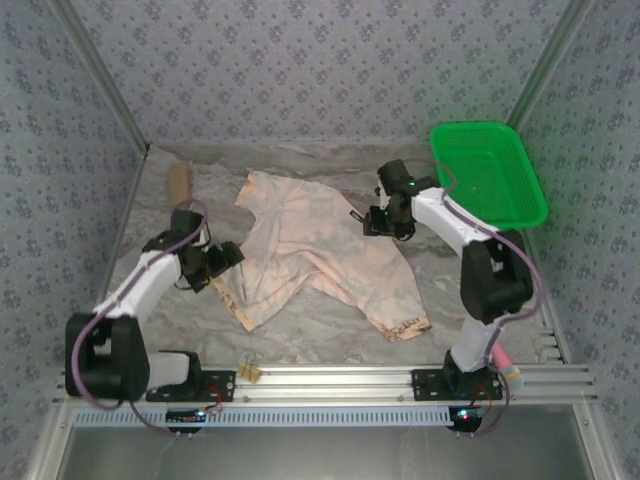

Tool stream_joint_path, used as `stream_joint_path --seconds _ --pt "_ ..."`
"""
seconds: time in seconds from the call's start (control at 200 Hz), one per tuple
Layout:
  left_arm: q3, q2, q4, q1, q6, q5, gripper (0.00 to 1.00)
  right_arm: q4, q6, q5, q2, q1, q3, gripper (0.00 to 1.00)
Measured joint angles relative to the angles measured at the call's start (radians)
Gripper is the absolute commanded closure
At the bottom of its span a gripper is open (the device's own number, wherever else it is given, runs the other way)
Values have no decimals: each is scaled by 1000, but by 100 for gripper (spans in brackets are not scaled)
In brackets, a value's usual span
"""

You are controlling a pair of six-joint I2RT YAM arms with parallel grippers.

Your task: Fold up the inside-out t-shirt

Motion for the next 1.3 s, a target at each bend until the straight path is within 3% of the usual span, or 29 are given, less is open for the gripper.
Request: stream_joint_path --seconds 0.125,0.245,0.305,0.425,0.475,0.535,0.585,0.76,0.795,0.82,0.845,0.925,0.989,1.149,1.299 --pt "58 114 18 0 18 -29 10 3 21 64 79 -6 3 51" --pt "71 185 18 0 23 -64 20 15 45 113 75 -17 -17 53" --pt "78 232 23 3 23 -79 31 35 51 122 62 -24 -61 57" --pt "118 311 30 8 37 -90 63 58 72 136 36 -43 -196 89" --pt "148 336 42 9 45 -90 76 68 97 144 4 -50 -240 98" --pt "196 377 50 9 47 -89 91 79 122 152 -43 -55 -288 100" --pt "254 424 48 9 60 -85 95 80 153 156 -79 -54 -341 100" --pt "557 642 30 16 63 -39 78 29 308 189 -249 24 -510 100" --pt "627 691 33 20 61 -27 63 15 345 192 -281 51 -535 100" --pt "671 720 31 21 54 -20 45 9 367 190 -302 70 -550 90" --pt "724 757 27 22 59 -11 37 5 390 185 -322 85 -561 80" --pt "889 866 23 22 60 23 29 -9 455 169 -381 104 -580 63" --pt "951 906 24 21 64 37 23 -18 486 161 -426 95 -580 56" --pt "867 812 -26 21 92 8 13 -83 521 101 -561 63 -580 44" --pt "555 459 -99 23 92 -63 15 -108 536 -31 -648 113 -630 35"
